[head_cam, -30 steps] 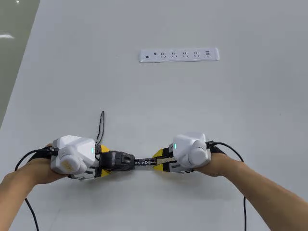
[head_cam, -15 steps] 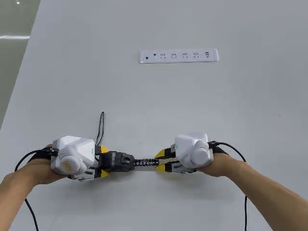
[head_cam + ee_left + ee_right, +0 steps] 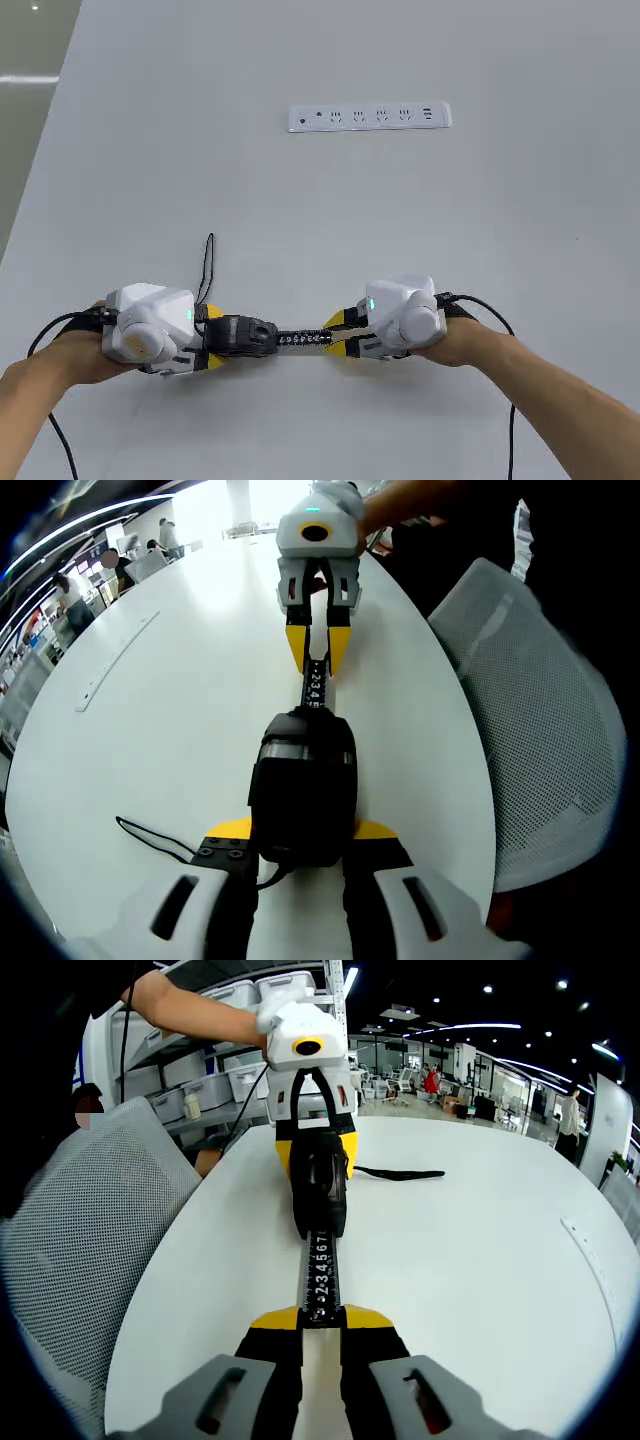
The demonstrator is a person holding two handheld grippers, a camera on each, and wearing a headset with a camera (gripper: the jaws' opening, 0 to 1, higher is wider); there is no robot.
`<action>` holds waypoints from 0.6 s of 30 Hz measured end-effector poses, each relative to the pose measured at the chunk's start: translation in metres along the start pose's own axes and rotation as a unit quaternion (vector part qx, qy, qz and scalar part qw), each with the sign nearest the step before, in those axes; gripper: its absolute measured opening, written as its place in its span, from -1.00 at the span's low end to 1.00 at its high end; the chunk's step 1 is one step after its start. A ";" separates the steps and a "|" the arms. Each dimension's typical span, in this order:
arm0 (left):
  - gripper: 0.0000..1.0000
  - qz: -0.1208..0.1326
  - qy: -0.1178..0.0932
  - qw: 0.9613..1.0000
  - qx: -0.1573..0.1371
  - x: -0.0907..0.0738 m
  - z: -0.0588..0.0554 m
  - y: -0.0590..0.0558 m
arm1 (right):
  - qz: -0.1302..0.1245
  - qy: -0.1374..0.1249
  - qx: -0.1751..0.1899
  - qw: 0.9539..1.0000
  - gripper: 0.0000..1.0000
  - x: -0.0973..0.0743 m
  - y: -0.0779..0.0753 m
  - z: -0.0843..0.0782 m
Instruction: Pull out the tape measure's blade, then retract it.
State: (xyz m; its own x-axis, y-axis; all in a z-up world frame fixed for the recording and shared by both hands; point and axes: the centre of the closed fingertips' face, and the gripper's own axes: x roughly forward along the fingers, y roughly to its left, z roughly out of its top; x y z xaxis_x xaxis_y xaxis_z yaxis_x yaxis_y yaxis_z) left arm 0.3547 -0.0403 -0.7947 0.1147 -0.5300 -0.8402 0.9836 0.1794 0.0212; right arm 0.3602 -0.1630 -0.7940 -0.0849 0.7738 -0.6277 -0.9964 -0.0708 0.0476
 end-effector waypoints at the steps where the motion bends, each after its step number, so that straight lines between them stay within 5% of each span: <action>1: -0.43 0.000 0.000 1.000 0.000 0.000 0.000 0.000 | 0.000 0.000 -0.001 1.000 -0.77 0.000 0.000 0.000; 18: -0.43 0.000 0.001 1.000 -0.002 -0.001 0.001 0.000 | 0.001 0.003 -0.003 1.000 -0.77 -0.007 0.000 -0.004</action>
State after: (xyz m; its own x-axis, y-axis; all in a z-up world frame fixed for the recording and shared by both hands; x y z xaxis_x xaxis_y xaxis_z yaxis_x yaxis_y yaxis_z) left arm 0.3543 -0.0405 -0.7935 0.1154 -0.5289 -0.8408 0.9829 0.1829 0.0199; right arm 0.3606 -0.1705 -0.7927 -0.0862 0.7700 -0.6322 -0.9962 -0.0756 0.0437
